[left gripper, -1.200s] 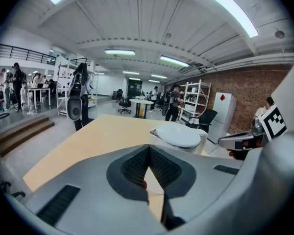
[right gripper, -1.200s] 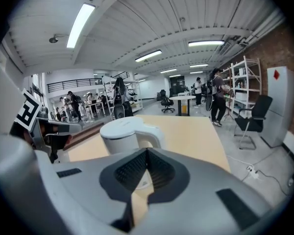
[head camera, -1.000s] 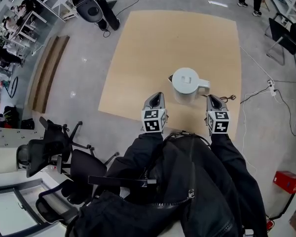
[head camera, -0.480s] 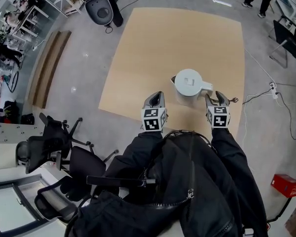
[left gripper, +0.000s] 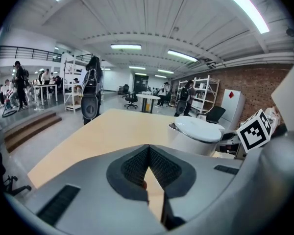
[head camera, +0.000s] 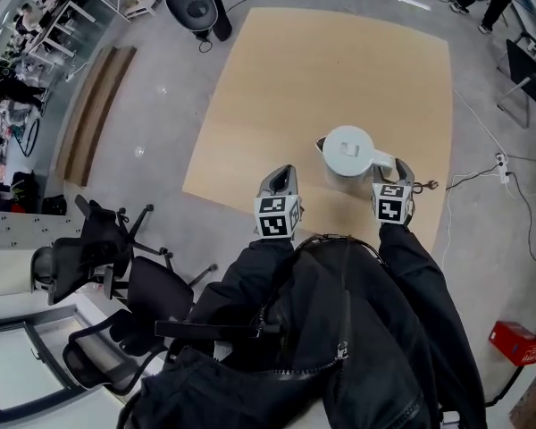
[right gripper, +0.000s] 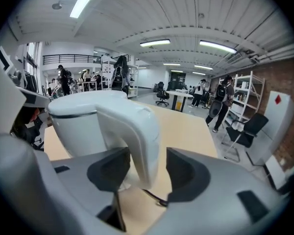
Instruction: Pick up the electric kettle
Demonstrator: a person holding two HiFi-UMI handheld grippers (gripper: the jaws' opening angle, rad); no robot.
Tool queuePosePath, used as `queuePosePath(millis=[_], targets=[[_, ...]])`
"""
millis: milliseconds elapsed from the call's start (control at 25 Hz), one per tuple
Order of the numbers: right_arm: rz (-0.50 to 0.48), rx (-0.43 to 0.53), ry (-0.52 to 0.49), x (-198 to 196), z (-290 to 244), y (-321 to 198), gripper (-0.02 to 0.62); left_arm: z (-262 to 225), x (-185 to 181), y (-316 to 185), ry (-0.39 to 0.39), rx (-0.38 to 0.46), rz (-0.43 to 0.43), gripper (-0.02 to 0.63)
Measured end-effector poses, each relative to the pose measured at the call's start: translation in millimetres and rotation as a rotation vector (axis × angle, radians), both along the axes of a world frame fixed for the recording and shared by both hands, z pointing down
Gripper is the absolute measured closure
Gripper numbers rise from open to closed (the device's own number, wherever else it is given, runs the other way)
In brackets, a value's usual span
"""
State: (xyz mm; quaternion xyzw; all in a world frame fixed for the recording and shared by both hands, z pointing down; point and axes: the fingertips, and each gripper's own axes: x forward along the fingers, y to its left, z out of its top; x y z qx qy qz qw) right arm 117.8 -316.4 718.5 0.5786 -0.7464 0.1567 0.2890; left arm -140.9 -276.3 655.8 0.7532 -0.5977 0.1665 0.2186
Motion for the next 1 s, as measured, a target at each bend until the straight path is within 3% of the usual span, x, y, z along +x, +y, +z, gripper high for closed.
queuePosePath(millis=[520, 640, 1000], targets=[[0.062, 0.065, 0.106, 5.7, -2.6, -19.9, 0.385, 3.6, -14.1, 7.3, -0.011, -0.014, -0.029, 0.606], [0.034, 0.08, 0.101, -0.5, -2.9, -20.7, 0.458, 4.4, -18.4, 8.9, -0.012, -0.017, -0.037, 0.606], [0.05, 0.111, 0.003, -2.2, -3.8, -26.2, 0.462, 2.7, -23.5, 10.0, -0.021, -0.014, -0.036, 0.606]])
